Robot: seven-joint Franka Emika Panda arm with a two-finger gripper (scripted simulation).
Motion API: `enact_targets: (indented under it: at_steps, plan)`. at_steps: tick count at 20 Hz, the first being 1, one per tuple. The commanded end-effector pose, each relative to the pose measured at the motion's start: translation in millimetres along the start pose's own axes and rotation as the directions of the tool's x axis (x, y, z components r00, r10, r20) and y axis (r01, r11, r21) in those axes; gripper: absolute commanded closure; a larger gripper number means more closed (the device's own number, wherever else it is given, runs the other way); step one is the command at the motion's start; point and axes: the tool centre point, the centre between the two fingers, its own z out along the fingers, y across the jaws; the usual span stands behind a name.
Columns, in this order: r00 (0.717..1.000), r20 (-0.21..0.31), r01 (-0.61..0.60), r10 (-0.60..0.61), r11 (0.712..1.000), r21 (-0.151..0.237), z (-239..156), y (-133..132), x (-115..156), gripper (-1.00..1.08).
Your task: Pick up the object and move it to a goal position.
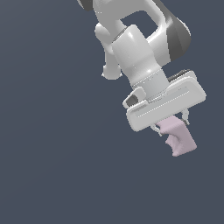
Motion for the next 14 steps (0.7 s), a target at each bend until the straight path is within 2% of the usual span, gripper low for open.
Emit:
enact_targets:
  at_steps: [1, 8, 14]
  plan:
    - [0.999, -0.024, 0.024, -0.023, 0.999, 0.036, -8, -10, 10, 1.08]
    - [0.993, -0.089, 0.093, -0.081, 0.987, 0.130, -31, -36, 36, 1.08]
    - [0.980, -0.151, 0.157, -0.127, 0.965, 0.210, -54, -59, 55, 1.08]
